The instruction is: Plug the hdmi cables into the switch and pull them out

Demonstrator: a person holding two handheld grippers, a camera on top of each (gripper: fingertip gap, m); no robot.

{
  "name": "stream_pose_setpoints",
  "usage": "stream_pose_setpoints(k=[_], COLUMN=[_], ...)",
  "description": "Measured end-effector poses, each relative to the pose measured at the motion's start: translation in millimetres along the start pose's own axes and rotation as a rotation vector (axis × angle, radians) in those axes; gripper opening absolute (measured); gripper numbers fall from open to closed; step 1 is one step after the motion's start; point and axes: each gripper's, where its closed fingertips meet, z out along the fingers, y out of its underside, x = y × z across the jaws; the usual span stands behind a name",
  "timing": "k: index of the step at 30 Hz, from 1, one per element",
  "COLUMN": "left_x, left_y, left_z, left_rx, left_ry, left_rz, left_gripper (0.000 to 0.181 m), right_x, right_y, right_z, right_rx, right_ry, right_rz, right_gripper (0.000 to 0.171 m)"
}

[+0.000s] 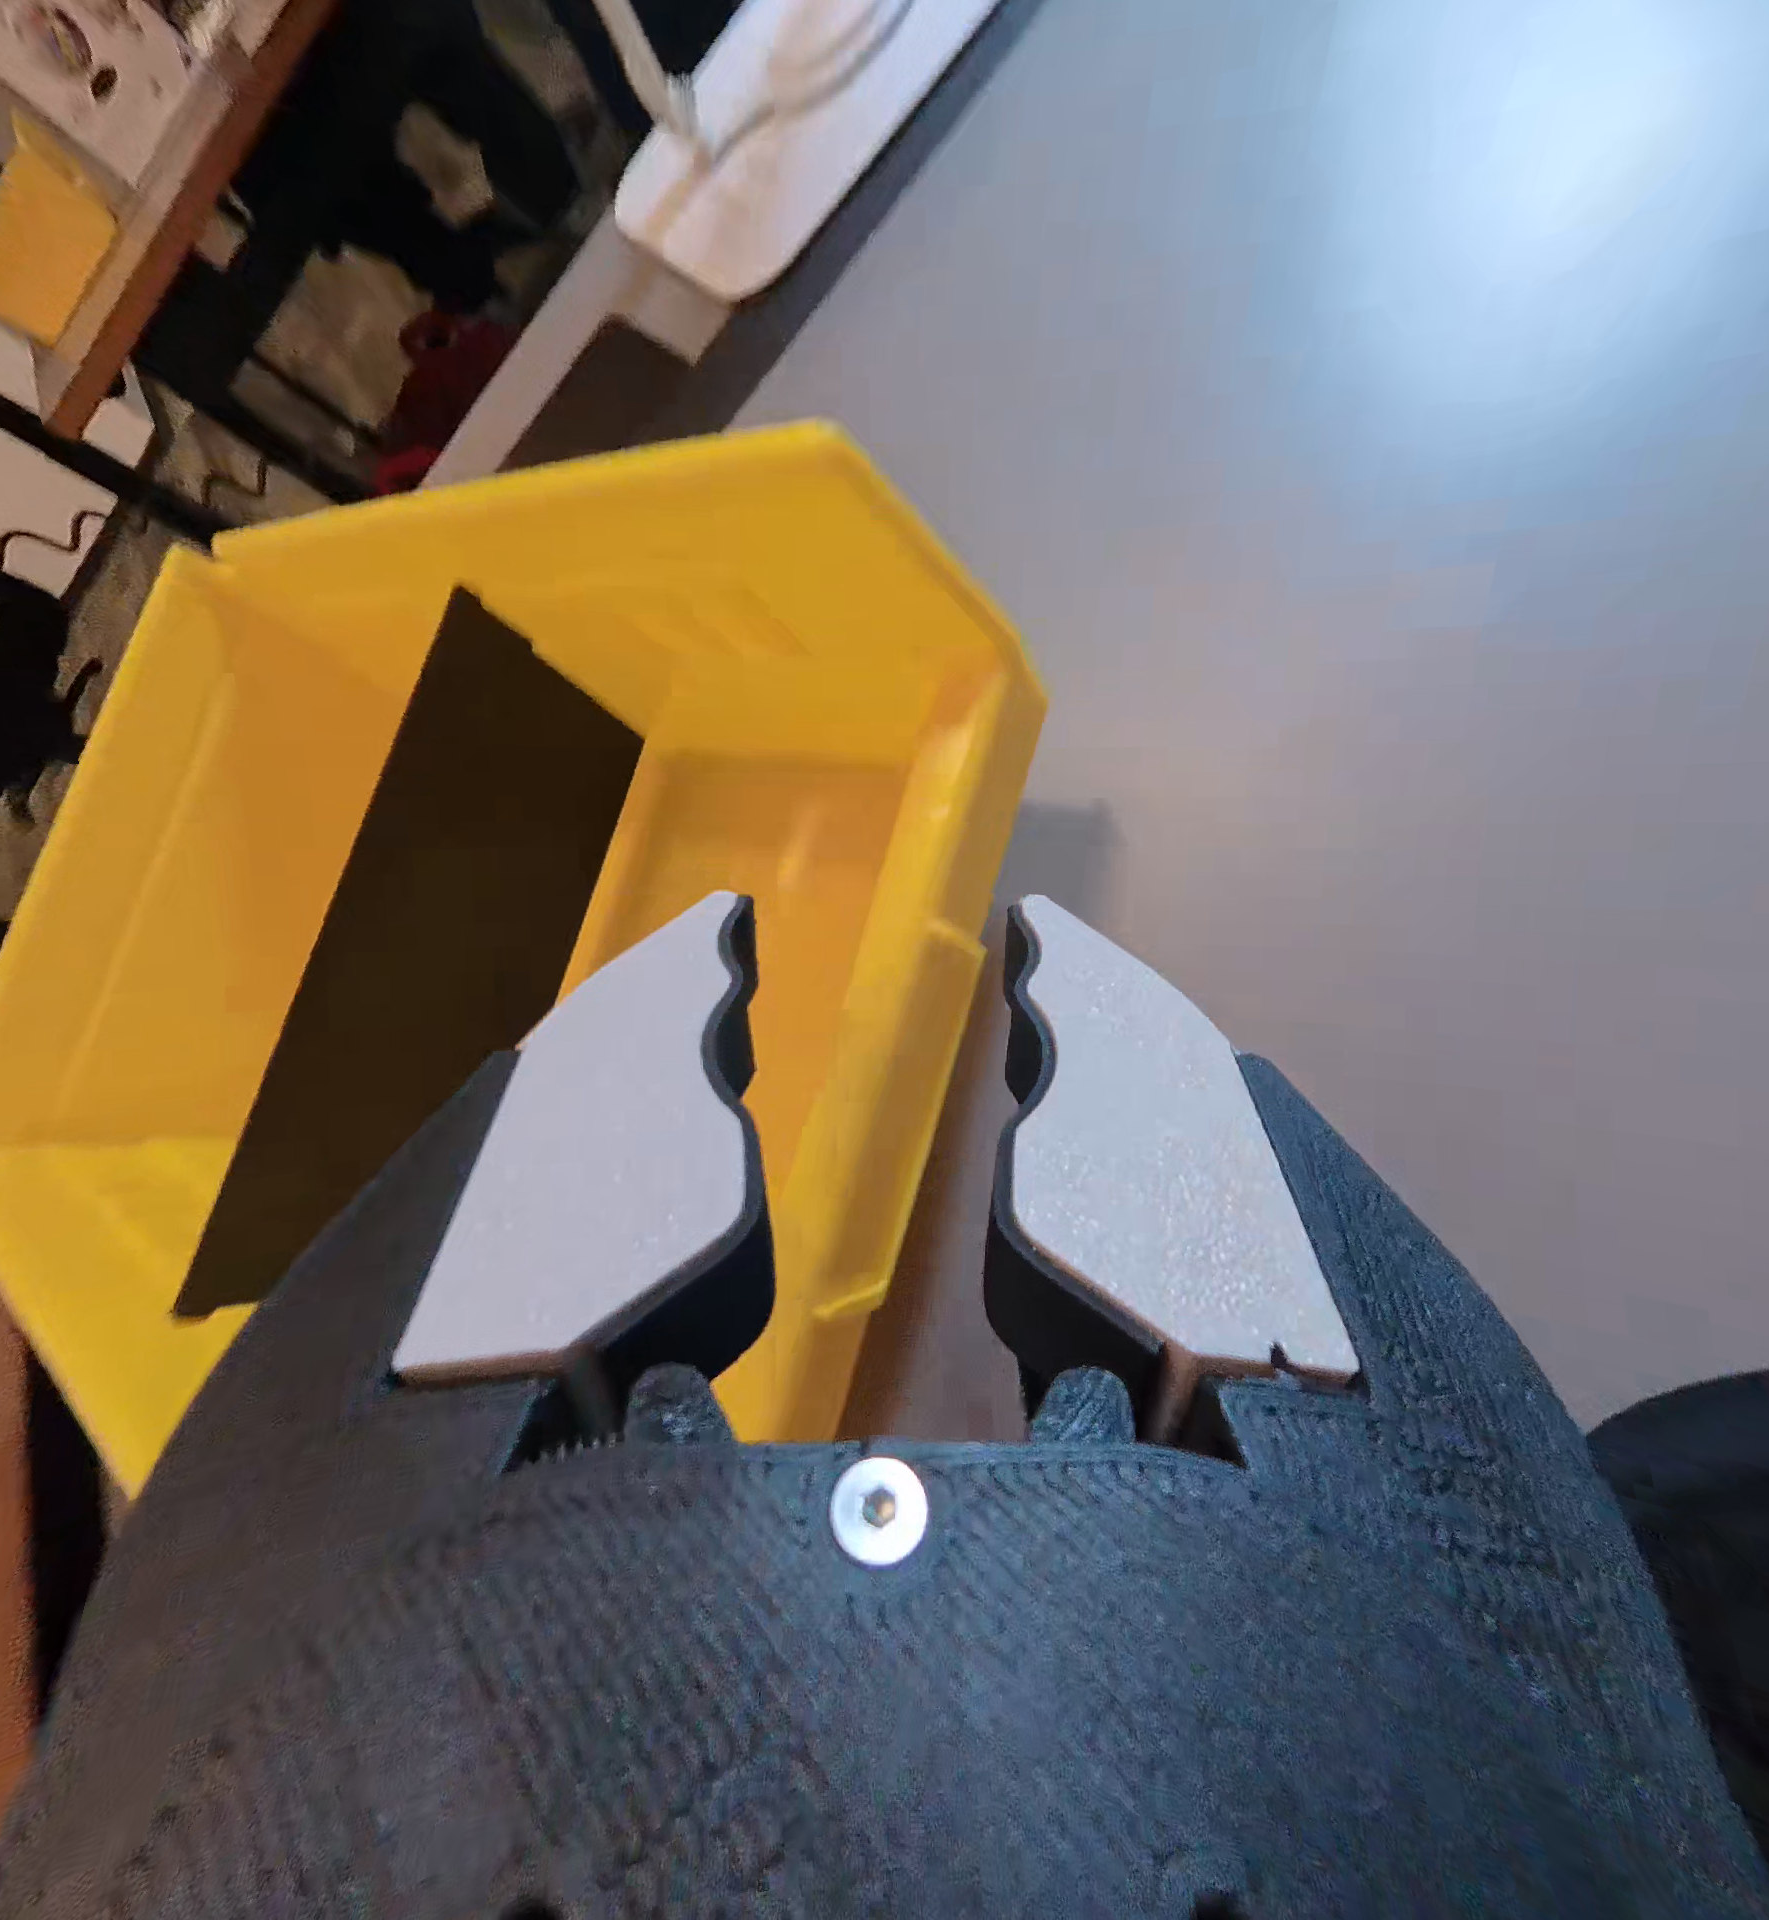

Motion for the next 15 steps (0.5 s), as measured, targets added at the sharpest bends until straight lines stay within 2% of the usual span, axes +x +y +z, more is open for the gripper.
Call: stream_pose_setpoints(k=[1, 6, 7, 8, 9, 15], left_x=[-4.2, -5.9, -3.5, 0.6, 0.6, 13.3], left_y=[7.4, 49.7, 54.3, 51.5, 49.2, 32.1], left_z=[2.1, 25.5, 30.9, 34.7, 38.6, 45.1], left_rx=[-0.039, -0.281, -0.303, -0.284, -0.275, -0.247], left_ry=[-0.007, 0.065, 0.089, 0.116, 0.109, 0.090], left_rz=[0.021, 0.136, 0.151, 0.169, 0.201, 0.328], left_gripper=[0.047, 0.053, 0.049, 0.034, 0.032, 0.031], right_x=[5.5, 38.4, 44.7, 48.9, 47.2, 29.2], right_y=[3.4, -4.6, -6.8, -9.8, -11.8, -16.1], right_z=[8.7, 39.5, 45.5, 51.2, 56.7, 52.1], right_rx=[-0.039, -0.197, -0.225, -0.238, -0.245, -0.198], right_ry=[0.067, 0.209, 0.221, 0.227, 0.201, 0.200], right_rz=[-0.046, -0.207, -0.245, -0.286, -0.318, -0.392], right_gripper=[0.060, 0.058, 0.052, 0.040, 0.034, 0.033])
